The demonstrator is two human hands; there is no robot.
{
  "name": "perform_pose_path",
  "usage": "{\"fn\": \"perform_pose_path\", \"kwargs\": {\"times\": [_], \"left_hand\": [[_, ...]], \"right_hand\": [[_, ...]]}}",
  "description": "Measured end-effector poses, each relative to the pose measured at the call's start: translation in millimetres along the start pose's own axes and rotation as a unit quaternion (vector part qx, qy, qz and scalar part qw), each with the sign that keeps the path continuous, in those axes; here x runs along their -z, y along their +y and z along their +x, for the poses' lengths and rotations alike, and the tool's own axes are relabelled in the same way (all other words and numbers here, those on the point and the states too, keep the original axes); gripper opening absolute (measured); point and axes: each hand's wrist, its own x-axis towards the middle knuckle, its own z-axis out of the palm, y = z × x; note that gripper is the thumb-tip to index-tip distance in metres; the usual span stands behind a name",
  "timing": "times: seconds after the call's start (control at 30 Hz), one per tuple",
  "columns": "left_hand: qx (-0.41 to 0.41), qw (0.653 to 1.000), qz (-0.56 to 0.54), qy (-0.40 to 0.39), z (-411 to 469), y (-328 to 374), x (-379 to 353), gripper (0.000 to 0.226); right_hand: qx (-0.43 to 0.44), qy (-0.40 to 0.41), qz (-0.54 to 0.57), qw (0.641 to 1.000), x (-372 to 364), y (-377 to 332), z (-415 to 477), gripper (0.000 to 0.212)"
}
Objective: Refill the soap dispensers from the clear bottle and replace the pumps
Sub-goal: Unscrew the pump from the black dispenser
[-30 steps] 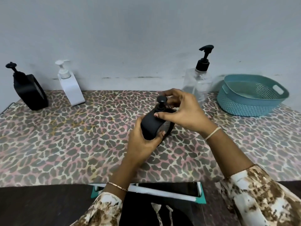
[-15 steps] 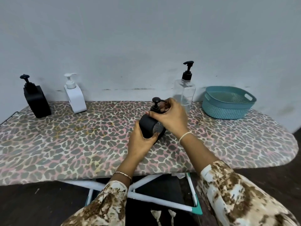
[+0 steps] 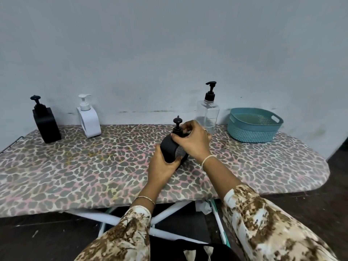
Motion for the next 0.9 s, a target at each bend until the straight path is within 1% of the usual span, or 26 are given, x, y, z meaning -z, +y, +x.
{"fn": "perform_pose_path", "kwargs": {"times": [0.07, 0.1, 0.23, 0.27, 0.33, 0.43, 0.5, 0.67, 0.73, 0.8, 0.83, 0.9], "left_hand": [[-0.001, 1.0, 0.006, 0.003, -1, 1, 0, 0.056], [-0.001, 1.0, 0.008, 0.006, -1, 1, 0, 0.056], [0.002, 0.999, 0.032, 0.015, -2, 3, 1, 0.054], [0.004, 0.999, 0.037, 0.018, -2, 3, 1, 0.055], [0.007, 0.999, 0.043, 0.021, -3, 2, 1, 0.057], [0.0, 0.998, 0.053, 0.025, -3, 3, 1, 0.052], [-0.005, 0.998, 0.056, 0.03, -4, 3, 1, 0.05], [-0.012, 0.998, 0.053, 0.041, -2, -1, -1, 0.053], [-0.01, 0.997, 0.062, 0.045, -2, -1, -1, 0.05], [-0.006, 0.996, 0.074, 0.051, -2, 0, -1, 0.047], [-0.004, 0.995, 0.083, 0.055, -2, 1, -1, 0.046], [0.003, 0.992, 0.107, 0.065, -2, 1, -1, 0.047]], "right_hand": [[0.002, -0.015, 0.006, 1.0, 0, -2, -2, 0.03], [0.007, -0.024, 0.001, 1.0, 1, -2, -2, 0.032], [0.014, -0.022, -0.075, 0.997, 5, 0, 0, 0.057], [0.012, -0.014, -0.078, 0.997, 6, -1, 0, 0.057], [0.009, -0.003, -0.055, 0.998, 8, -5, 0, 0.043], [0.008, -0.016, -0.036, 0.999, 9, -9, -1, 0.03], [0.01, -0.027, -0.039, 0.999, 8, -10, 0, 0.031], [0.008, -0.009, -0.085, 0.996, 5, -10, 2, 0.047], [0.003, -0.002, -0.075, 0.997, 2, -9, 3, 0.041], [0.008, -0.017, -0.051, 0.999, 0, -6, 5, 0.033], [0.014, -0.031, -0.04, 0.999, -1, -6, 6, 0.033], [0.025, -0.041, -0.043, 0.998, -3, -5, 8, 0.04]]}}
